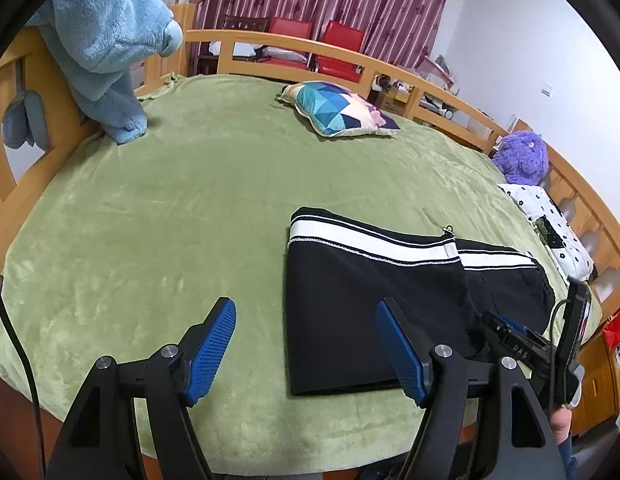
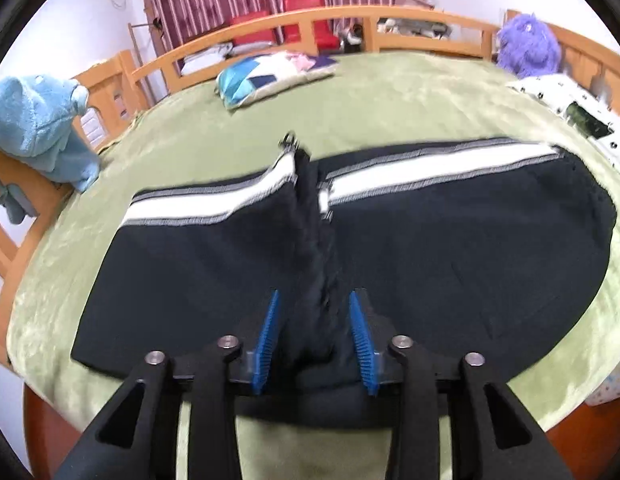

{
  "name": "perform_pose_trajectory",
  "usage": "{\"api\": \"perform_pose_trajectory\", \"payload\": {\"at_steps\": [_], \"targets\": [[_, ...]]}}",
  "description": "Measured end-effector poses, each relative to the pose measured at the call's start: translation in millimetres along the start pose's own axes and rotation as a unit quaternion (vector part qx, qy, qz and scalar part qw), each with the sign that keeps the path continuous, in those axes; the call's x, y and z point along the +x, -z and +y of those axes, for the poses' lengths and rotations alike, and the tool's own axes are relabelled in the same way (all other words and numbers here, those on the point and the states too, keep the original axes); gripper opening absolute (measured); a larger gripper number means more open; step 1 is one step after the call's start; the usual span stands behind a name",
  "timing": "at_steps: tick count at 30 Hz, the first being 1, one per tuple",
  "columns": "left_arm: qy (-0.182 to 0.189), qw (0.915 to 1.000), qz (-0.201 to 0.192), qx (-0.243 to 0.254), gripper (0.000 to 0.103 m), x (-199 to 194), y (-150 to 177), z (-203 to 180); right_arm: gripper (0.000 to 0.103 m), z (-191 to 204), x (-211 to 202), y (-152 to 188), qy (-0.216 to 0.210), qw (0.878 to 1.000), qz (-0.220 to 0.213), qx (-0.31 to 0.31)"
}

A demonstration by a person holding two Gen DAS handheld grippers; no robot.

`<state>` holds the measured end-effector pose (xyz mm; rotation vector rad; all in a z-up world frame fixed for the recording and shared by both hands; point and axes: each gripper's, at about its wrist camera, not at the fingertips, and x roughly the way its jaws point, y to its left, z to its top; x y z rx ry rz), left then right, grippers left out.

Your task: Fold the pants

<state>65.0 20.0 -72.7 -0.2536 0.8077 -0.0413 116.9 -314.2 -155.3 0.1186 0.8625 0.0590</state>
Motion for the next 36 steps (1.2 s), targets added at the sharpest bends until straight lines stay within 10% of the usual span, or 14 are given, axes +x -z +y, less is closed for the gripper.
{"api": "perform_pose_trajectory", "payload": {"at_steps": [3, 17, 21, 23, 28, 33, 36], "targets": [[-0.001, 1.0000, 0.007, 0.001, 0.071, 10, -4, -3, 0.068, -10, 17, -16, -0.031, 0.999, 0.029, 0.032], [-0.037, 0.9984, 0.040, -0.012, 0.071, 63, -9, -2, 0.069, 4, 121, -36, -0.062, 0.992, 0.103, 0.022], [-0.027, 0.9980, 0.054, -0.019, 0.071, 75, -9, -4, 0.014, 4, 127, -37, -0.083, 0.992, 0.096, 0.010], [-0.022, 0.9977, 0.061, -0.020, 0.071, 81, -9, -6, 0.012, -13, 110, -45, -0.139, 0.987, 0.071, 0.040], [-0.018, 0.9973, 0.069, -0.012, 0.071, 96, -4, -18, 0.012, -49, 54, -72, -0.129, 0.990, -0.019, 0.059], [-0.013, 0.9949, 0.100, 0.004, 0.071, 115, 6, -35, 0.029, -70, 116, -51, -0.089, 0.988, 0.104, 0.072], [0.001, 0.9941, 0.108, 0.006, 0.071, 120, 13, -39, 0.035, -72, 113, -50, -0.098, 0.987, 0.095, 0.079]]}}
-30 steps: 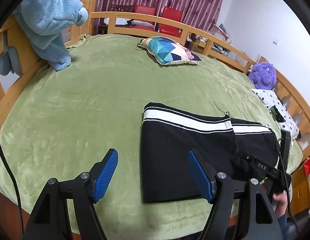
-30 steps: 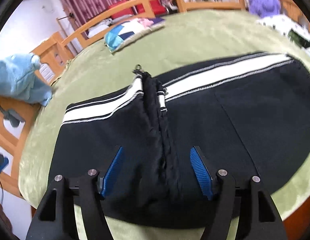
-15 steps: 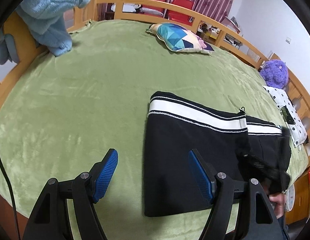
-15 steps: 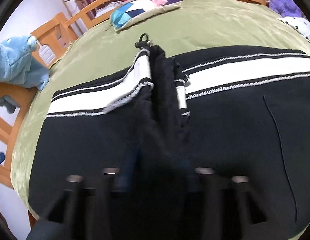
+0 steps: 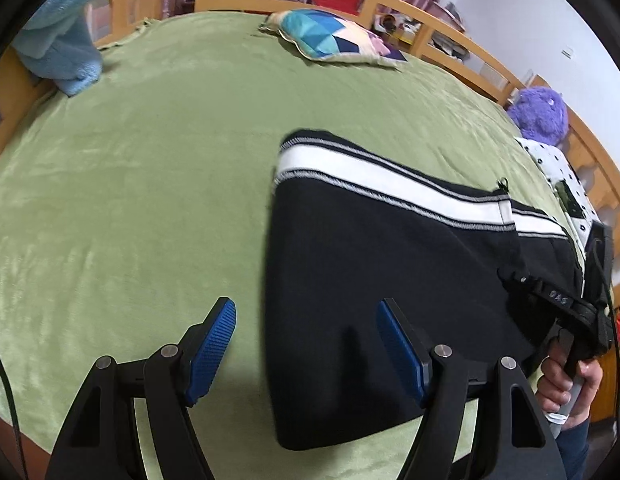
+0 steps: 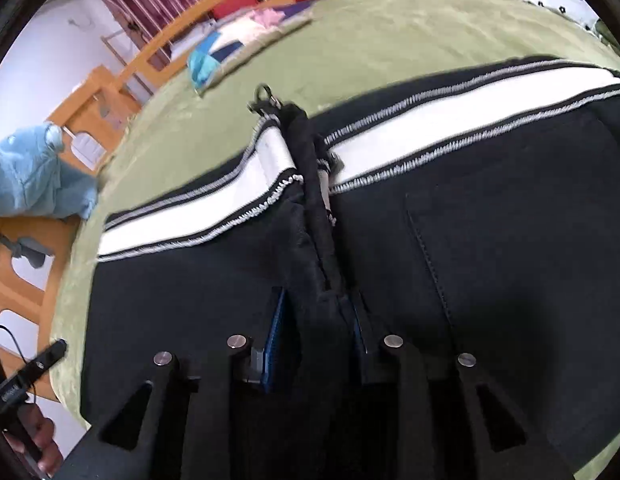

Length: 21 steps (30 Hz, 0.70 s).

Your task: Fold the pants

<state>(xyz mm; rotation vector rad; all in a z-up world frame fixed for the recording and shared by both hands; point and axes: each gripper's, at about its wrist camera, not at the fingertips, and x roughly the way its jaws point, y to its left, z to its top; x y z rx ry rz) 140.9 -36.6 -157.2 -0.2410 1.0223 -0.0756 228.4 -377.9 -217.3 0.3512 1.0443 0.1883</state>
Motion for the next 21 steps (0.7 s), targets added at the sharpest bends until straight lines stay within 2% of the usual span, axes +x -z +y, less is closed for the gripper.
{"api": "perform_pose_trajectory", "payload": {"at_steps": [5, 7, 10, 12, 15, 16, 21], "targets": [[0.032, 0.9992, 0.016, -0.017, 0.069, 12, 0, 9, 0.040, -7, -42, 19, 0.029, 0.999, -0.030, -0.009], [0.042, 0.9989, 0.012, -0.015, 0.069, 15, -4, 13, 0.046, -22, -69, 25, 0.023, 0.998, -0.051, 0.001], [0.039, 0.9992, 0.011, -0.004, 0.069, 22, -10, 13, 0.054, -52, -113, 20, 0.073, 0.993, -0.095, 0.019], [0.033, 0.9993, 0.016, 0.003, 0.069, 29, -15, 12, 0.071, -79, -138, 17, 0.116, 0.986, -0.113, 0.028], [0.031, 0.9993, 0.022, 0.006, 0.069, 39, -21, 9, 0.074, -125, -157, 13, 0.177, 0.976, -0.118, 0.046], [0.032, 0.9991, 0.025, 0.006, 0.069, 43, -23, 9, 0.074, -143, -161, 13, 0.186, 0.974, -0.116, 0.060], [0.062, 0.9975, 0.033, 0.000, 0.069, 59, -36, 6, 0.074, -208, -147, 6, 0.146, 0.975, -0.113, 0.122]]}}
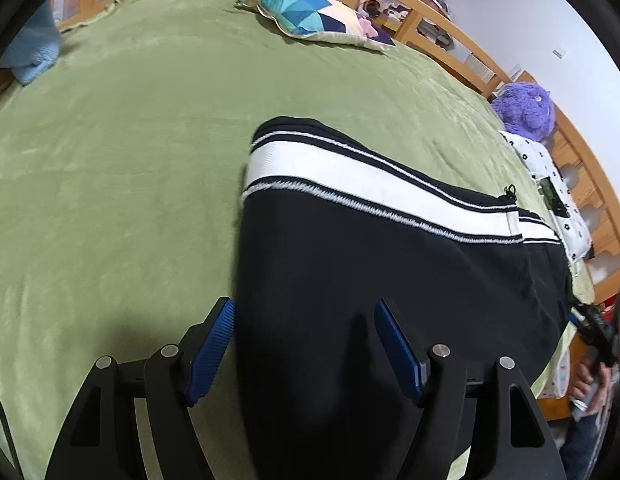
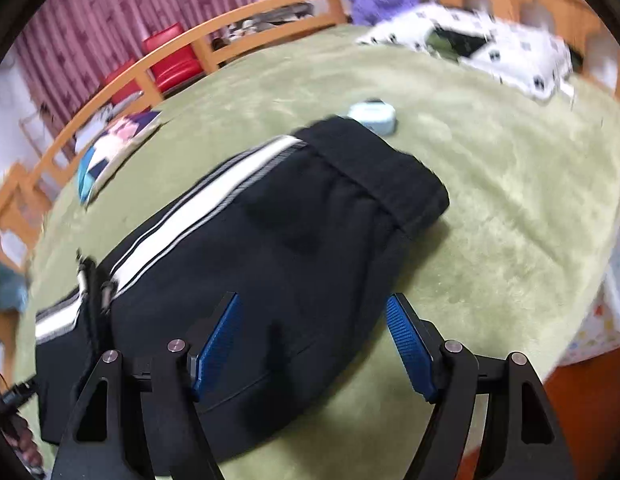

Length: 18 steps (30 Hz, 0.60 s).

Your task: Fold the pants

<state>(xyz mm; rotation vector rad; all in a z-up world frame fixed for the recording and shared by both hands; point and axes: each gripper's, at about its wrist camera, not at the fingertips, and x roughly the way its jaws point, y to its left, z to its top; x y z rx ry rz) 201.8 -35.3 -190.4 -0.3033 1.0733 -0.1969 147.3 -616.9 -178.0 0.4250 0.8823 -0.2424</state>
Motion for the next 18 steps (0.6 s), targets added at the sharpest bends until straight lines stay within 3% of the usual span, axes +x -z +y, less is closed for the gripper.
{"api": "perform_pose_trajectory", "payload": {"at_steps": [6, 12, 13, 15, 17, 18], "targets": [[0.021, 0.9991, 0.024, -0.028, 0.070, 30, -17, 12, 0.074, -20, 62, -11, -0.055, 0.996, 0.012, 0.063], [0.044, 0.9985, 0.019, -0.027, 0.069, 42, -27, 17, 0.071, -21, 86, -27, -0.076, 0.993, -0.009, 0.085], [0.045, 0.9985, 0.019, -0.025, 0.065, 44, -29, 16, 0.067, -21, 88, -30, -0.077, 0.993, -0.010, 0.085], [0.045, 0.9987, 0.021, -0.014, 0.045, 46, -31, 11, 0.033, -18, 92, -33, -0.094, 0.992, -0.002, 0.081], [0.041, 0.9991, 0.011, 0.003, 0.019, 42, -33, 5, 0.021, -11, 90, -35, -0.115, 0.990, 0.007, 0.076], [0.045, 0.9989, 0.003, 0.010, 0.012, 34, -35, 2, 0.019, -5, 86, -35, -0.107, 0.992, 0.002, 0.067]]}}
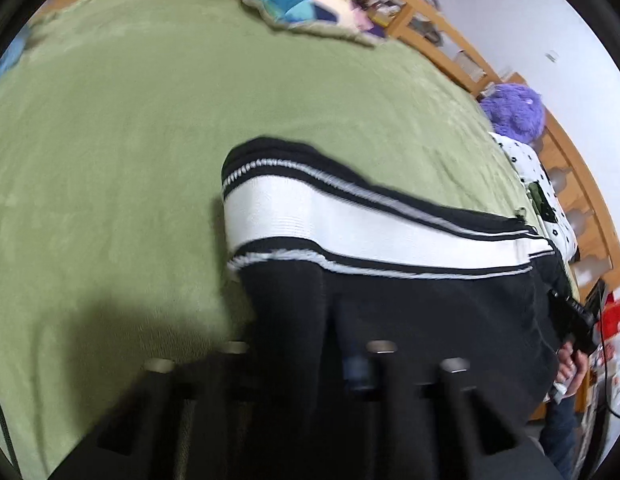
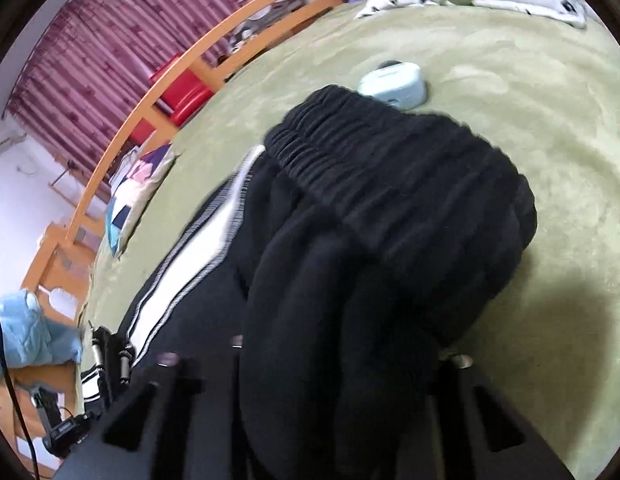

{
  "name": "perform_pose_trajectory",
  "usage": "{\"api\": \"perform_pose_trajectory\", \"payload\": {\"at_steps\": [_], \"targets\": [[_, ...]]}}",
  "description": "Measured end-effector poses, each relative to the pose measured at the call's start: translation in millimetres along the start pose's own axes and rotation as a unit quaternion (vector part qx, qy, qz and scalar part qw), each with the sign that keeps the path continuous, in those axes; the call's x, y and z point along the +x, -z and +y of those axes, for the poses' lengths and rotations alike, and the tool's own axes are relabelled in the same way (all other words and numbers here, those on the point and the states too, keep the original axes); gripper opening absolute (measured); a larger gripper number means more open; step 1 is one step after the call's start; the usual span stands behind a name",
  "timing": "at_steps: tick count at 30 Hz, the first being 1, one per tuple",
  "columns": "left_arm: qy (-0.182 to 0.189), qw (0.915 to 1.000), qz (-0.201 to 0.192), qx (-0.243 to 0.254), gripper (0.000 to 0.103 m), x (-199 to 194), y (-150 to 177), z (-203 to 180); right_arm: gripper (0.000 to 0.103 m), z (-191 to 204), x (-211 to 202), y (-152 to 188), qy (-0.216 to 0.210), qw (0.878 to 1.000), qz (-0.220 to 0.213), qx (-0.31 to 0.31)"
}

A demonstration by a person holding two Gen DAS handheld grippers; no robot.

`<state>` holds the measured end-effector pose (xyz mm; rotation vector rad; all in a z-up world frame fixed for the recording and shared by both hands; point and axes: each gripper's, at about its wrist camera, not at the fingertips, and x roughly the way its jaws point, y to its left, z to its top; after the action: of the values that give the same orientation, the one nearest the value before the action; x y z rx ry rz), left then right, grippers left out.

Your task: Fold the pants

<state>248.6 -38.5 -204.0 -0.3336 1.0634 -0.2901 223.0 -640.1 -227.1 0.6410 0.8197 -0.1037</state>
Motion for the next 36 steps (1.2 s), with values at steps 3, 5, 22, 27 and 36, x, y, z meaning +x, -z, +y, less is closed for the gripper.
{"api": "perform_pose_trajectory", "payload": {"at_steps": [3, 5, 22, 27, 36], "targets": [[0.021, 0.9997, -0.014, 0.000, 0.011, -20, -9, -4, 0.016, 41, -22, -2, 0.037, 0.998, -0.031, -0.044], [0.023, 0.9994, -0.024, -0.004, 0.010, -31, -16, -7, 0.016, 72, -38, -7, 0.048, 0.996, -0.051, -0.063], [-0.081, 0.9930, -0.086, -0.004, 0.011, -149, -58, 103, 0.016, 252, -58, 29, -0.053, 0.991, -0.044, -0.112], [-0.110, 0.9924, -0.049, -0.026, 0.015, -111, -51, 144, 0.018, 253, 17, 62, 0.030, 0.989, 0.010, -0.143], [-0.176, 0.9837, -0.027, -0.022, 0.056, -89, -21, 157, 0.045, 195, 51, 84, 0.087, 0.981, 0.105, -0.137]]}}
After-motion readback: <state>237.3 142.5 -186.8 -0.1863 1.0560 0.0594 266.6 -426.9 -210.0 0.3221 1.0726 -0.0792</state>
